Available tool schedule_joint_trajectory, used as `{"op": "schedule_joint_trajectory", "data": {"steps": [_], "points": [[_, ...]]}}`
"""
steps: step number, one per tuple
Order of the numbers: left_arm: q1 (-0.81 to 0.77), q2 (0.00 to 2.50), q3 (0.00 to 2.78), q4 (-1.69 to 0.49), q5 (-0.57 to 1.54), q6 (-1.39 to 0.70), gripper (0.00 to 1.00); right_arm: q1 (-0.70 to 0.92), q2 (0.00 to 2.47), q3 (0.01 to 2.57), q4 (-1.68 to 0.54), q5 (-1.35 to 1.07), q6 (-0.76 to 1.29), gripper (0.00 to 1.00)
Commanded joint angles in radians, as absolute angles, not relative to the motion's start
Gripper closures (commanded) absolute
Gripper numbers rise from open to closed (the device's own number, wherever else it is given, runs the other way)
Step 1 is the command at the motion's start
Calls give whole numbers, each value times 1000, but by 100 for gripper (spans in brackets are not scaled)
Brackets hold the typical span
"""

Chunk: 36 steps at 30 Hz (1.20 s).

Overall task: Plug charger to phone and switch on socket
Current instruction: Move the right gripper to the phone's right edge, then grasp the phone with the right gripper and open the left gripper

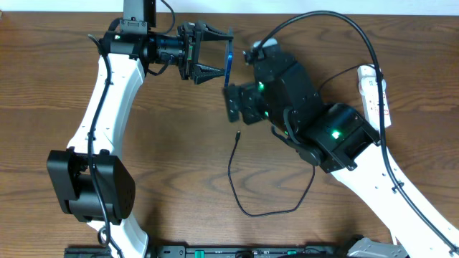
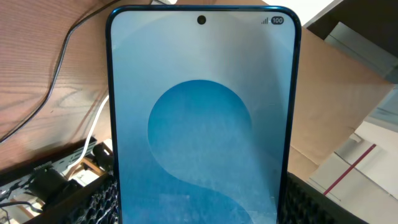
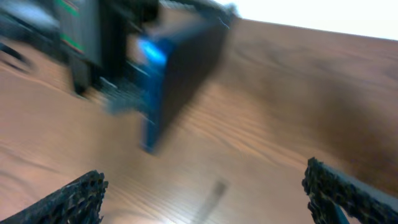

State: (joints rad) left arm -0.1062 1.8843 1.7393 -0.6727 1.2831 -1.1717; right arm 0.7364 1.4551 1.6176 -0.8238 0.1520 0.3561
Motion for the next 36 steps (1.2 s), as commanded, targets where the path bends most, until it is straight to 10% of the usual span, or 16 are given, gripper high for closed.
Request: {"op": "schedule_joint_trajectory", "data": {"steps": [1, 13, 17, 36], "points": [[-102, 1850, 1747, -667, 1314, -1168, 29, 745, 1446, 1642, -768, 40, 405, 1], [-102, 1850, 1747, -668, 1289, -1169, 28, 851, 1574, 1642, -675, 528, 600, 5], [-102, 1850, 1747, -668, 1289, -1169, 29, 850, 1590, 1642, -638, 556, 598, 46], [-102, 1850, 1747, -667, 1266, -1169, 28, 797, 1616, 1642, -593, 461, 629, 44]]}}
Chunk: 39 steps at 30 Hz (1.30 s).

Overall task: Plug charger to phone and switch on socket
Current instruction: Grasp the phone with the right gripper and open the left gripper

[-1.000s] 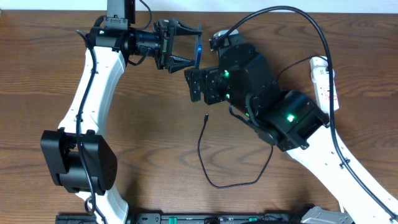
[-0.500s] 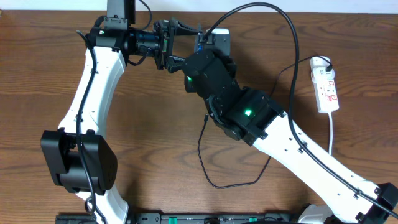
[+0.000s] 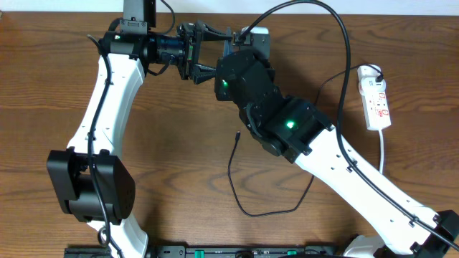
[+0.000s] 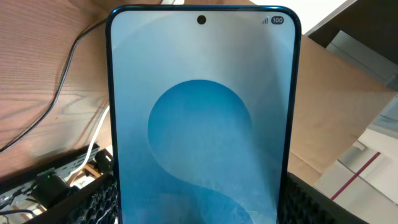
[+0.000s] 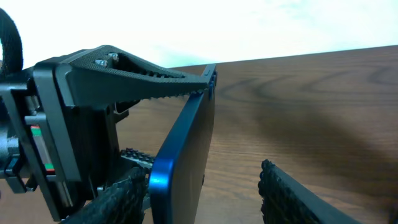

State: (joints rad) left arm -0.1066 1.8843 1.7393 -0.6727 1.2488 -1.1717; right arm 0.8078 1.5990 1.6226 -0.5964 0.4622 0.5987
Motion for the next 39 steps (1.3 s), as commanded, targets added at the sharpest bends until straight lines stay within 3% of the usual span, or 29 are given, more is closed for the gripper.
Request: {"op": "schedule_joint_trajectory", "data": {"steps": [1, 4, 19, 27, 33, 39], "points": [[-102, 1850, 1747, -667, 1266, -1169, 29, 797, 1616, 1642, -589, 461, 634, 46], [-102, 1850, 1747, -667, 1266, -1169, 28, 795, 1617, 1642, -579, 460, 635, 53], [-102, 1850, 1747, -667, 1266, -1169, 28, 772, 1648, 1642, -564, 453, 632, 55], [-102, 1850, 1747, -667, 1266, -1169, 29, 772, 1648, 1642, -560, 414, 632, 70], [-102, 1850, 1747, -668, 1267, -1169, 29, 772, 1648, 1642, -560, 390, 635, 75], [-102, 1850, 1747, -667, 1267, -1173, 28, 772, 1648, 1642, -553, 389, 635, 92]]}}
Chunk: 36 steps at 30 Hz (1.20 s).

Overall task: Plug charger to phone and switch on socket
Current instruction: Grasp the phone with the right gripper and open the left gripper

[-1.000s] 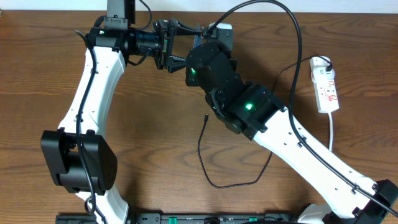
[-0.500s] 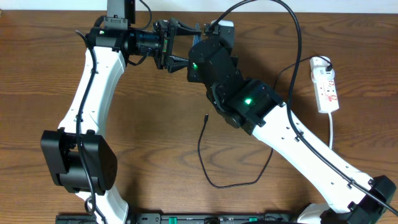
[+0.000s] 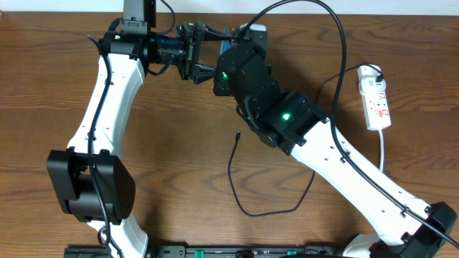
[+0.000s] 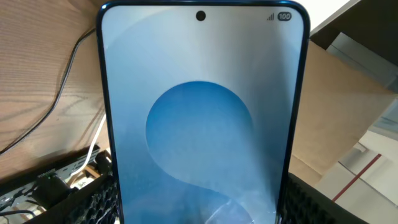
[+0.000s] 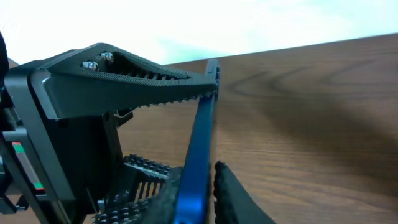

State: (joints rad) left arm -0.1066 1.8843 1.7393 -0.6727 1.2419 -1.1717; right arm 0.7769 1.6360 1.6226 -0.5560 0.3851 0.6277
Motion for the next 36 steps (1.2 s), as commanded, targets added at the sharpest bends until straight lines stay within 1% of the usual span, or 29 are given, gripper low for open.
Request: {"op": "schedule_joint_trajectory", "data": {"steps": [1, 4, 12, 15, 16, 19, 23, 26, 28, 31, 36], "points": [[-102, 1850, 1747, -668, 1267, -1174, 29, 772, 1648, 1642, -553, 389, 635, 94], [-102, 1850, 1747, -668, 1272, -1177, 29, 773, 1648, 1642, -553, 389, 635, 99], [-102, 1850, 1747, -667, 1270, -1177, 28, 773, 1648, 1642, -552, 389, 636, 99], [-102, 1850, 1747, -632, 1262, -1176, 27, 769, 1644, 1642, -552, 390, 678, 99], [-102, 1850, 1747, -616, 1263, -1176, 20, 764, 1641, 1642, -552, 390, 698, 99], [-102, 1850, 1747, -580, 1262, -1176, 12, 742, 1633, 1642, -553, 390, 741, 99], [-102, 1850, 1747, -558, 1262, -1176, 7, 696, 1631, 1642, -560, 389, 821, 99], [-102, 1850, 1747, -558, 1262, -1176, 7, 667, 1630, 1642, -559, 389, 869, 99], [-102, 1850, 1747, -558, 1262, -1176, 7, 654, 1630, 1642, -556, 390, 928, 99], [-102, 1850, 1747, -559, 1264, -1176, 7, 623, 1629, 1642, -556, 390, 1157, 99], [-102, 1850, 1747, -559, 1264, -1262, 8, 616, 1627, 1642, -558, 362, 1312, 99]]}}
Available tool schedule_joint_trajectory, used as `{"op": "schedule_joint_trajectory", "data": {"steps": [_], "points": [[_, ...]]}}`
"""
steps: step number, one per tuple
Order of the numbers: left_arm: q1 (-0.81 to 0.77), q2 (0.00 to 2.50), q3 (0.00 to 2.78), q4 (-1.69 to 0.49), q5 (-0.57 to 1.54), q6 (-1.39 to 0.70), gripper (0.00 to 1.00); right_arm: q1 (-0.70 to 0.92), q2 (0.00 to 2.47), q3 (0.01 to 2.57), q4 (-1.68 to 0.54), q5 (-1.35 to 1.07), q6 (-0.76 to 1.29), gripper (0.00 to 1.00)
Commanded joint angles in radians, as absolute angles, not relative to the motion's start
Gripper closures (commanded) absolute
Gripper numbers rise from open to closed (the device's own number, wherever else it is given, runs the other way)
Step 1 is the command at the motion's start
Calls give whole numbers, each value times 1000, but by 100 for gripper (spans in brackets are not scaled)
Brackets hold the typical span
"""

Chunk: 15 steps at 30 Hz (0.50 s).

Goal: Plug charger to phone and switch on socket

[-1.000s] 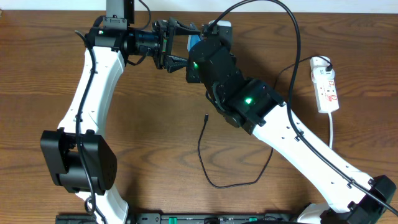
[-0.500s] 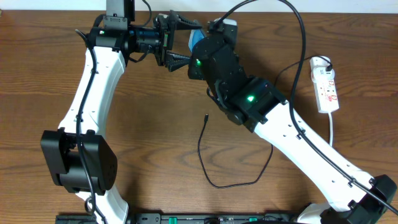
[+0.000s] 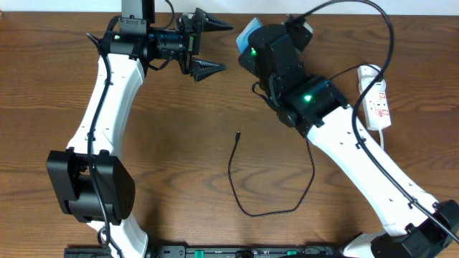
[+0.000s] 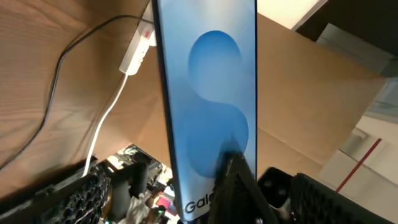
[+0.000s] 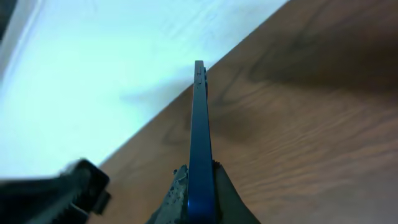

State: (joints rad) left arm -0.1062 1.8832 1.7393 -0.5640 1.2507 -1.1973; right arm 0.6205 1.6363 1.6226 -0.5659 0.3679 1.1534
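Observation:
The blue phone (image 3: 248, 30) stands on edge in the air above the table's far side, with my right gripper (image 3: 251, 44) shut on its lower end. Edge-on in the right wrist view, the phone (image 5: 199, 124) sits pinched between that gripper's (image 5: 198, 198) fingers. My left gripper (image 3: 226, 46) is open just left of the phone, holding nothing. Its wrist view shows the lit phone screen (image 4: 211, 93) beyond its open jaws (image 4: 205, 202). The black charger cable (image 3: 233, 172) lies loose on the wood, its plug end (image 3: 237, 132) pointing away. The white socket strip (image 3: 376, 89) lies at the right edge.
The wooden table (image 3: 165, 165) carries the cable's loop near the front middle. A white lead (image 3: 384, 154) runs from the socket strip toward the front. In the left wrist view the strip (image 4: 138, 50) and cardboard boxes (image 4: 311, 93) show beyond the phone.
My left gripper has opened and let go of the phone. My right gripper, still shut on the phone, now holds it a little further right, apart from the left fingers.
First my left gripper held the phone upright while the right gripper was open near it. Then the open right fingers stood either side of the phone's edge. Then they were shut on it. Now the phone is in the right gripper alone.

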Motion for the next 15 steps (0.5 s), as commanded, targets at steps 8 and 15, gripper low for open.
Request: {"op": "schedule_joint_trajectory", "data": {"steps": [8, 15], "points": [[-102, 1850, 1747, -559, 1264, -1439, 15, 617, 1599, 1642, -557, 290, 1693, 99], [-102, 1850, 1747, -559, 1271, -1503, 30, 617, 1599, 1642, -538, 192, 1915, 99]]}}
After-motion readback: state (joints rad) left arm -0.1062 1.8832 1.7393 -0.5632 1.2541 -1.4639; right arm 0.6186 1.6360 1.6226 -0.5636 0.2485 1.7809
